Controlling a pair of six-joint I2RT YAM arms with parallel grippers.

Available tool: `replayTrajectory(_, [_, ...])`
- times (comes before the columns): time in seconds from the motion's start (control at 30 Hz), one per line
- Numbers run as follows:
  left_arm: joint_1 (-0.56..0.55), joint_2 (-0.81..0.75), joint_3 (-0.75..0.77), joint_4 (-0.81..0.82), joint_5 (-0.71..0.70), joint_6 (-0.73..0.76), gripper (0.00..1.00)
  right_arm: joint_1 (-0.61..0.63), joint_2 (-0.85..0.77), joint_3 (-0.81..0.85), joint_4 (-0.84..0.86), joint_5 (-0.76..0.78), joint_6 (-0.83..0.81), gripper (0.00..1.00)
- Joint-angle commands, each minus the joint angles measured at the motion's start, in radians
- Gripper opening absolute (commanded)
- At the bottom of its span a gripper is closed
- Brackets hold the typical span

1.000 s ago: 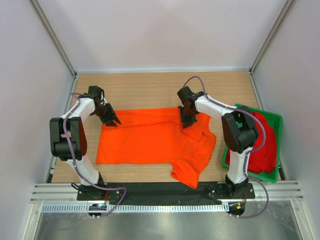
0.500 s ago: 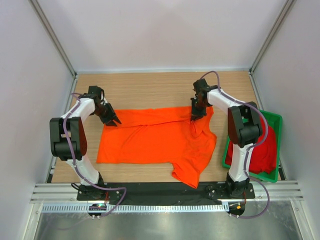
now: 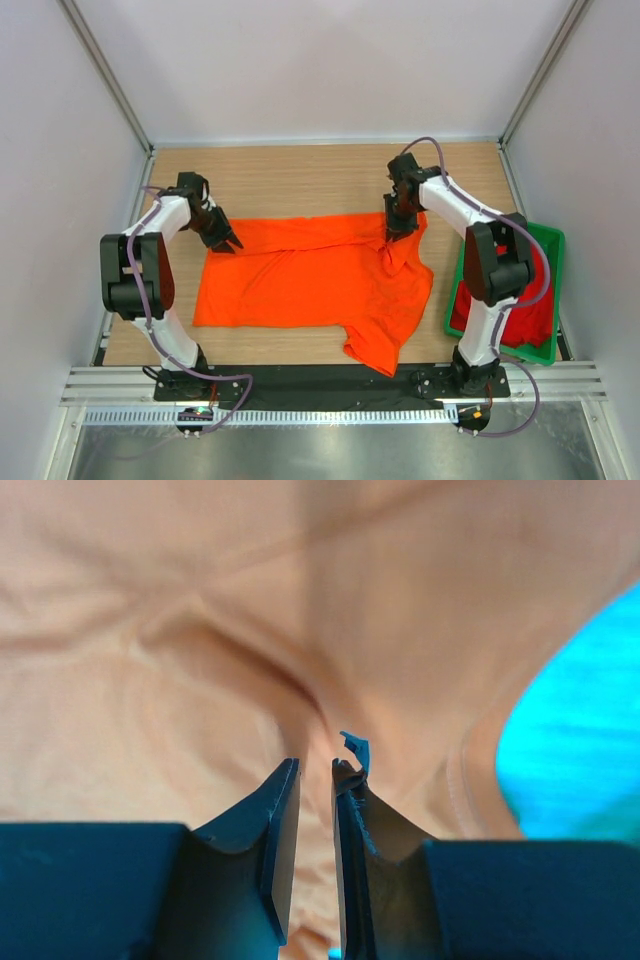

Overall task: Fold and stack the t-shirts
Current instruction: Fold the tshirt

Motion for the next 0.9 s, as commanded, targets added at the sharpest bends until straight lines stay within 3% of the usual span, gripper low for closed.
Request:
replayTrajectory(0.0, [0.003, 0.012, 0.027, 0.004, 0.03, 0.017, 0.3, 0.014, -0.15, -0.078, -0.044, 0.009, 0.004, 0.27])
replayTrajectory(0.17, [0.003, 0.016, 0.013, 0.007, 0.033, 0.014, 0.3, 0.014, -0.246, -0.282, 0.031, -0.071, 0.069, 0.28])
replayTrajectory(0.37, [0.002, 0.022, 0.011, 0.009, 0.049, 0.008, 0.3, 0.011, -0.231, -0.405, 0.169, -0.169, 0.171, 0.35])
replayTrajectory(0.87, [0.002, 0.002, 0.005, 0.004, 0.043, 0.011, 0.3, 0.003, -0.166, -0.384, 0.168, -0.057, 0.149, 0.33])
